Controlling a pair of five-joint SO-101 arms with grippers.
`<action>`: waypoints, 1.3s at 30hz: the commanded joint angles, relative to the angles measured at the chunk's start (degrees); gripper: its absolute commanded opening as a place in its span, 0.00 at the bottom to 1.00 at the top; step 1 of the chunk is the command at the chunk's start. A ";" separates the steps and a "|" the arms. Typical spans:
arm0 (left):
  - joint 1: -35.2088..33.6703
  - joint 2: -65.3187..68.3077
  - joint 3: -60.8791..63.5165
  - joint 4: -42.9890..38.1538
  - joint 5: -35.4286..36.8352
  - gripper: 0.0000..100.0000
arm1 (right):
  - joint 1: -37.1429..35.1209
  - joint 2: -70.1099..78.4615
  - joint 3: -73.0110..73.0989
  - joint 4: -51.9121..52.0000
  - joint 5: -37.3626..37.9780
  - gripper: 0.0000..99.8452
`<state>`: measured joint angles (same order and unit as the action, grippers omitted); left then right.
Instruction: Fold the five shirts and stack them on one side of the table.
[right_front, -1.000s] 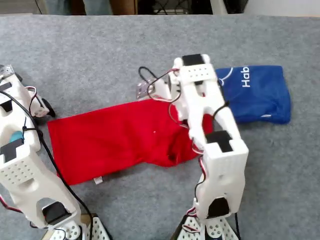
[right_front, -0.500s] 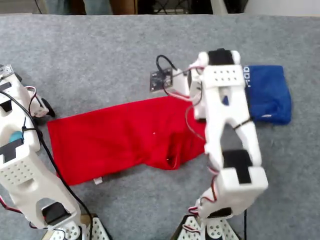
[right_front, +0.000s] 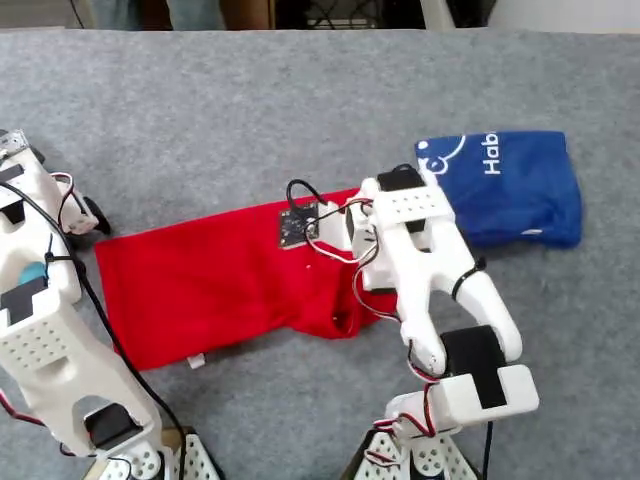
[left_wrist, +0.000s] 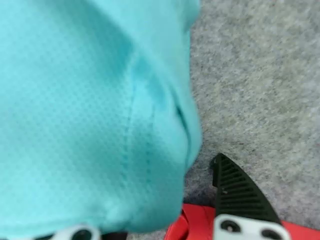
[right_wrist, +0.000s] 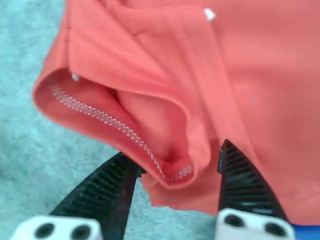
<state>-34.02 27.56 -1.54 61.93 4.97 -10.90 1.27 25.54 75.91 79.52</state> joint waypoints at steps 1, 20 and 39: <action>-1.54 0.18 -2.77 -2.29 0.62 0.22 | 0.26 -2.77 0.04 -1.32 -0.62 0.22; -1.54 0.18 -2.68 -2.29 0.62 0.22 | 8.00 -2.33 -3.30 -7.56 -0.53 0.04; -1.54 0.18 -2.86 -2.29 0.62 0.23 | 7.65 9.71 -29.58 16.44 -5.54 0.15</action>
<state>-34.02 27.56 -1.54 61.93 4.97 -3.34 12.79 -1.10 86.81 74.42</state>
